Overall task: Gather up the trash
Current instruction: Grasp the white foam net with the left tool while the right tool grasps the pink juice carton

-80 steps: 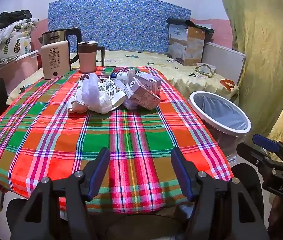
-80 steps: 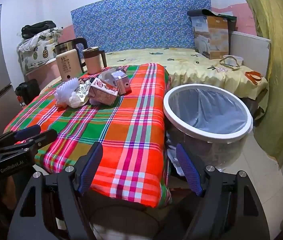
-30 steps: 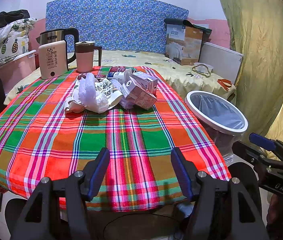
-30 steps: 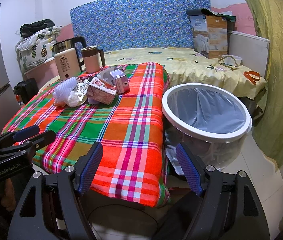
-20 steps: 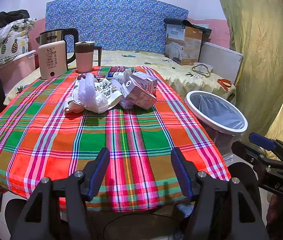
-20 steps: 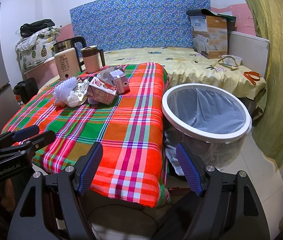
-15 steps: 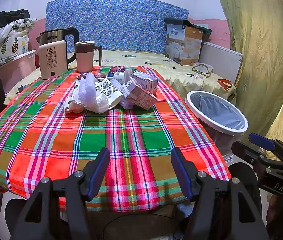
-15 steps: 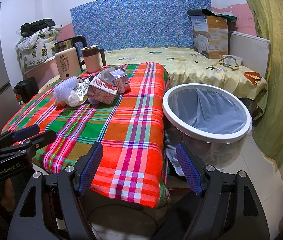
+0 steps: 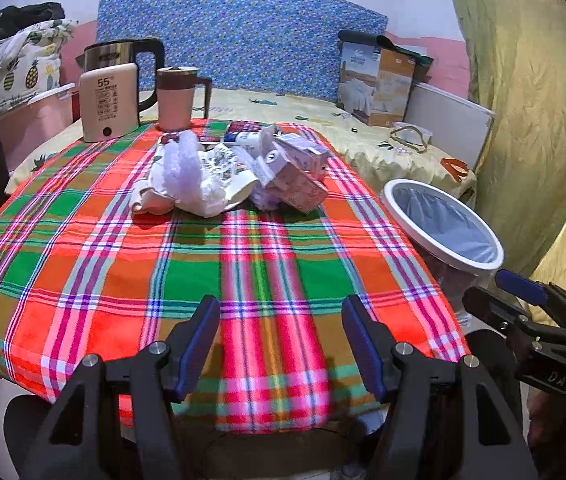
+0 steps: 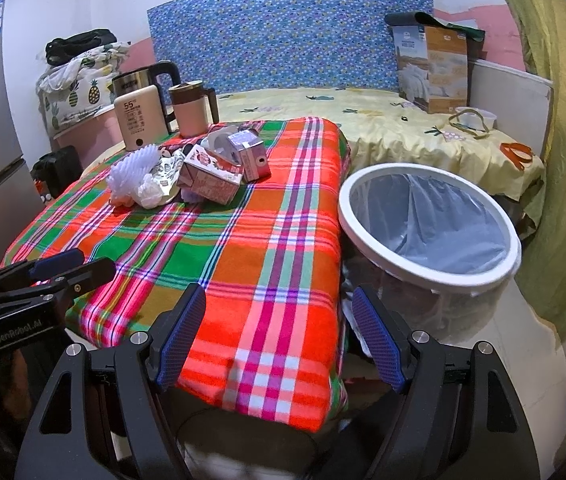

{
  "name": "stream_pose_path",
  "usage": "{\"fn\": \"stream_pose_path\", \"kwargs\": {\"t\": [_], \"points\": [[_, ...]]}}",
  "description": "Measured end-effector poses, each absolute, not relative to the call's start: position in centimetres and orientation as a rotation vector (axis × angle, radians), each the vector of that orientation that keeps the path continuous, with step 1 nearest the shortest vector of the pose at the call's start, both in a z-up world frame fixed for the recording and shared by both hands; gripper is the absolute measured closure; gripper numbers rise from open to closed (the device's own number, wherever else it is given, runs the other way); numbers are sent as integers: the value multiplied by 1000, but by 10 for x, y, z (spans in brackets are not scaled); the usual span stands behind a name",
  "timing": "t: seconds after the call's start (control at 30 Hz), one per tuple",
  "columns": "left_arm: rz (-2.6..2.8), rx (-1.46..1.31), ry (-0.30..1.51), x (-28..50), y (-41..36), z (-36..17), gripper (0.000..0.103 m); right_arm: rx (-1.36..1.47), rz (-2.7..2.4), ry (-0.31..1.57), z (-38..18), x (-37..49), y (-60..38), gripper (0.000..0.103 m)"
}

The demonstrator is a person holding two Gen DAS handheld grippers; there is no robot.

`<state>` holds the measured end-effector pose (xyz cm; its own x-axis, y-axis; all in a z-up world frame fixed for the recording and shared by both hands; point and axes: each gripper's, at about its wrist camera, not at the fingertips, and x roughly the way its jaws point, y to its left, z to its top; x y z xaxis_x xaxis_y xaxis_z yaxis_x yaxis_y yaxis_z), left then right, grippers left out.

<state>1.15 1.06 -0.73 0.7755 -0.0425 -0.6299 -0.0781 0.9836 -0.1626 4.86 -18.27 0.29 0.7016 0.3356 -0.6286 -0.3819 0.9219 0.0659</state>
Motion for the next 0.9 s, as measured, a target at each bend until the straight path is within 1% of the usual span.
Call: {"fn": "stream_pose_path", "kwargs": {"t": [0.53, 0.83, 0.9], "points": [[157, -235, 666, 61, 78, 0, 37, -164, 506, 669, 7, 93, -138, 26], [135, -239, 642, 94, 87, 4, 38, -200, 548, 670, 8, 117, -107, 26], [133, -243, 645, 100, 88, 2, 39, -207, 558, 674, 7, 121, -103, 26]]}}
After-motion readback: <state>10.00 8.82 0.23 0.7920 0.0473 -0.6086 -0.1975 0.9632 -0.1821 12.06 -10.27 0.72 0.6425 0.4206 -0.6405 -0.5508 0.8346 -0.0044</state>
